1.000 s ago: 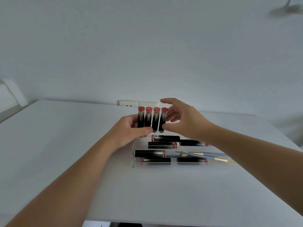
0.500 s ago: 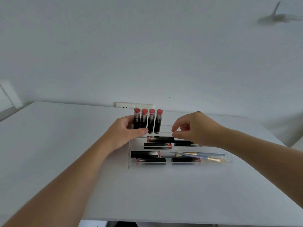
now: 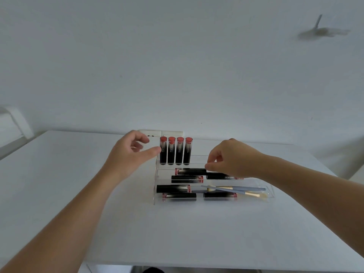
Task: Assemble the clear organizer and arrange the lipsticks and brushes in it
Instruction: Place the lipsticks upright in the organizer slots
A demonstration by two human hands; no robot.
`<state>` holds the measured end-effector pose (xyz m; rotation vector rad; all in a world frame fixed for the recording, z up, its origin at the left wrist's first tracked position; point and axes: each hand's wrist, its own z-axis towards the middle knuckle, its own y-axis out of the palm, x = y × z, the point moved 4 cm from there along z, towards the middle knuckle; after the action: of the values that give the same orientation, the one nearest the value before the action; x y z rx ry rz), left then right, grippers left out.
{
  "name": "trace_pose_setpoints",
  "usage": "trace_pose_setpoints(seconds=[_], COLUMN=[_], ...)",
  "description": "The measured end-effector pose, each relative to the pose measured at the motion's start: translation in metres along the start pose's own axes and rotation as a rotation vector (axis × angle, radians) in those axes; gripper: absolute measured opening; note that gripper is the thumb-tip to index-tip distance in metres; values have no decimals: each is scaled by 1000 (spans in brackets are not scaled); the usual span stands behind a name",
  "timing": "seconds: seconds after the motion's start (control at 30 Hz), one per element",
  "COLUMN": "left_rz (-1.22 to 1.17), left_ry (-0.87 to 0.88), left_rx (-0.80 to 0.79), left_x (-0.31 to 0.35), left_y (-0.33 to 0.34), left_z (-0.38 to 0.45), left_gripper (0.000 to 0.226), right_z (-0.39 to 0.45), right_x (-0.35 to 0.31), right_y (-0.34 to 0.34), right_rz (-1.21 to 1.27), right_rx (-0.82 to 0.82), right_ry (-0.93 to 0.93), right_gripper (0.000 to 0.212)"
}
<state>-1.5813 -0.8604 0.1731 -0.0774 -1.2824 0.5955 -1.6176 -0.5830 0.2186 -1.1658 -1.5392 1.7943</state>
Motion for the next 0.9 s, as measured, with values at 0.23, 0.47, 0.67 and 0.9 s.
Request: trace_pose_setpoints(seconds=[0.23,0.47,0.67,0.9], left_rz=[227,664,859,717], left_ry=[154,203,194,138], left_rx=[24,-31,-40,27], left_x=[24,44,52,51], left_y=[12,47,63,60], left_z=[-50,-66,-64,-61], left_gripper=[21,28,43,37], right_z=[3,5,7,7], right_x=[3,3,2,4], right_y=[6,14,21,23], right_rz=[-63,-108,-107,-36], right_rx=[49,47,33,31], right_ry=[16,42,44,33], right_gripper=[26,44,42,39])
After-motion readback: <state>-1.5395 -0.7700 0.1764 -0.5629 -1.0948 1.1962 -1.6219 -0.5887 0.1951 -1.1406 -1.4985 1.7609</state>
